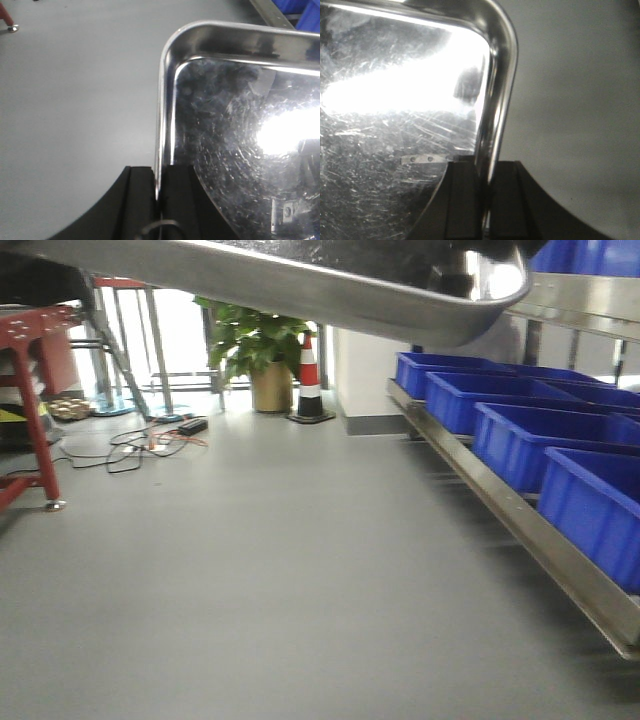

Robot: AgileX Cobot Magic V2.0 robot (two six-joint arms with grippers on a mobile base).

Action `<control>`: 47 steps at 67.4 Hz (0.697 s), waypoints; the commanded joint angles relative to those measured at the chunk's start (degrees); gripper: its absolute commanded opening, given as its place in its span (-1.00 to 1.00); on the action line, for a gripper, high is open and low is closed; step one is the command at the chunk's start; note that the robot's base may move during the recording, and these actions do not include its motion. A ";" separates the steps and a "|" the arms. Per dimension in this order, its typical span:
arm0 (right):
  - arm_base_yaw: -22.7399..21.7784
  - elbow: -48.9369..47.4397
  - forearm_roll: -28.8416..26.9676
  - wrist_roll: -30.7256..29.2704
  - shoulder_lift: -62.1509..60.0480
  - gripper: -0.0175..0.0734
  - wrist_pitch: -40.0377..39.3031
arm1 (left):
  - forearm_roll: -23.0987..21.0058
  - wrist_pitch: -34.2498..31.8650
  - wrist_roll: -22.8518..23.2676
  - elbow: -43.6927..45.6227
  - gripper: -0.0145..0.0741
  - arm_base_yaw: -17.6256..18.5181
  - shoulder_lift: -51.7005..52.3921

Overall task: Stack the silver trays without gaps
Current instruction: 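Hold the tray in both grippers while the base turns away from the shelf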

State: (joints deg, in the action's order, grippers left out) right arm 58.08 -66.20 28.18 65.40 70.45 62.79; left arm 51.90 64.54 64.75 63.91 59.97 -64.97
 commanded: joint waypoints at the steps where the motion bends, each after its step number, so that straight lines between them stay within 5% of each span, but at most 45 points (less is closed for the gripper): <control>1: 0.20 -0.14 1.03 -1.45 -0.38 -0.66 1.13 | 3.86 0.40 0.18 0.35 -0.71 0.20 0.40; 47: 0.20 -0.14 1.03 -1.45 -0.38 -0.66 0.88 | 3.86 0.40 0.18 0.35 -0.71 0.20 0.40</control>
State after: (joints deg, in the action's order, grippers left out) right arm 58.08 -66.20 28.18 65.40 70.45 62.69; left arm 51.90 64.54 64.75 63.91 59.97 -64.97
